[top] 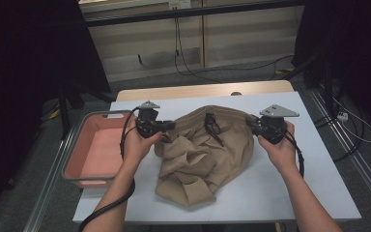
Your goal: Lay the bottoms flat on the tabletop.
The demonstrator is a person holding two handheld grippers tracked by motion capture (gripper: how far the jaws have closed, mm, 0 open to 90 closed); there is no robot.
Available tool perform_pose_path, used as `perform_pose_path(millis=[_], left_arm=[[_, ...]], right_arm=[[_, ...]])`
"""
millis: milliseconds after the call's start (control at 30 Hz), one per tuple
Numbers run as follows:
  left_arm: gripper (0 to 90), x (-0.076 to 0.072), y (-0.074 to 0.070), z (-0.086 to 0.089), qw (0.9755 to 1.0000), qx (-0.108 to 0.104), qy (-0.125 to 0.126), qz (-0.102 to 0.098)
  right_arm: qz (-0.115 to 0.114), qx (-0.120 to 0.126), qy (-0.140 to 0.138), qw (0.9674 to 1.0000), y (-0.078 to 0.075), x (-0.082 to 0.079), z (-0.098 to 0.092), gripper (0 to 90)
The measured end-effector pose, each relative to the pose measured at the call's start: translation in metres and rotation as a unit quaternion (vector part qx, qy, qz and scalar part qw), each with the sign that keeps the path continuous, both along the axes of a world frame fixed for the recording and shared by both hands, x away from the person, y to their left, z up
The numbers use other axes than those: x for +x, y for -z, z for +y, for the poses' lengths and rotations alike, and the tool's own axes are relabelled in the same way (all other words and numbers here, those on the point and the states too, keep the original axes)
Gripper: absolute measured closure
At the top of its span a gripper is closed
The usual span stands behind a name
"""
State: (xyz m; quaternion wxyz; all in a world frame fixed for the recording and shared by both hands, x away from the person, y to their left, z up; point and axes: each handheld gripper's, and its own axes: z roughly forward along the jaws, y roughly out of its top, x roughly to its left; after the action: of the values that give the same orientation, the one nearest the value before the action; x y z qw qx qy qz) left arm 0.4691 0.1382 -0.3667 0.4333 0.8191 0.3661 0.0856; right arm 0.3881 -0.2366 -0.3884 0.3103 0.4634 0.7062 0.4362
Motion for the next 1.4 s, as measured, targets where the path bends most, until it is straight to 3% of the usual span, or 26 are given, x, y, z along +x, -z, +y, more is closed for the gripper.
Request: perform_pose_path(millis=[200,300,533,733,867,933,1000,1100,1133,1200,1233,1267,1333,1400], left_arm=[[83.0,0.007,-0.033,0.005,0.9994,-0.008,-0.015,-0.031],[83.5,0.010,-0.043,0.006,0.9992,-0.009,-0.015,-0.036],[83.9,0.015,-0.042,0.001,0.9994,-0.002,-0.010,-0.032],[84.3,0.030,-0.040,-0.001,0.9997,0.007,-0.007,-0.021],[84.6,0.052,-0.050,-0.003,0.9996,0.010,-0.012,-0.024],[84.7,0.069,-0.056,-0.008,0.9994,0.011,-0.015,-0.031],[84.7,0.089,-0.065,-0.013,0.9990,0.012,-0.019,-0.039],[84.0,0.125,-0.079,-0.020,0.9959,0.002,-0.050,-0.075],[80.6,0.135,-0.080,-0.021,0.9947,0.004,-0.067,-0.079],[43.5,0.149,-0.073,-0.025,0.9946,0.006,-0.093,-0.046],[34.4,0.150,-0.068,-0.025,0.9946,0.006,-0.095,-0.042],[31.8,0.148,-0.063,-0.026,0.9954,0.006,-0.090,-0.034],[25.8,0.137,-0.049,-0.027,0.9971,0.004,-0.072,-0.025],[24.5,0.125,-0.036,-0.026,0.9977,0.004,-0.065,-0.017]], right_arm=[[-0.029,0.007,0.019,0.9994,-0.025,0.001,-0.012,79.4],[-0.039,0.009,0.026,0.9989,-0.036,0.003,-0.019,79.4],[-0.040,0.009,0.023,0.9989,-0.040,0.008,-0.026,79.5],[-0.031,0.004,0.022,0.9993,-0.035,0.020,-0.029,79.5],[-0.036,-0.015,0.027,0.9989,-0.041,0.041,-0.032,79.6],[-0.038,-0.033,0.034,0.9982,-0.049,0.059,-0.034,79.7],[-0.040,-0.053,0.044,0.9969,-0.060,0.084,-0.035,79.9],[-0.061,-0.064,0.076,0.9932,-0.083,0.130,-0.031,79.9],[-0.069,-0.056,0.088,0.9922,-0.091,0.145,-0.029,77.1],[-0.066,-0.006,0.104,0.9924,-0.096,0.166,-0.023,46.8],[-0.063,-0.018,0.109,0.9919,-0.094,0.170,-0.017,38.2],[-0.057,-0.034,0.105,0.9923,-0.089,0.171,-0.012,36.0],[-0.017,-0.035,0.081,0.9959,-0.074,0.167,-0.004,25.4],[-0.012,-0.046,0.062,0.9969,-0.056,0.154,0.002,26.5]])
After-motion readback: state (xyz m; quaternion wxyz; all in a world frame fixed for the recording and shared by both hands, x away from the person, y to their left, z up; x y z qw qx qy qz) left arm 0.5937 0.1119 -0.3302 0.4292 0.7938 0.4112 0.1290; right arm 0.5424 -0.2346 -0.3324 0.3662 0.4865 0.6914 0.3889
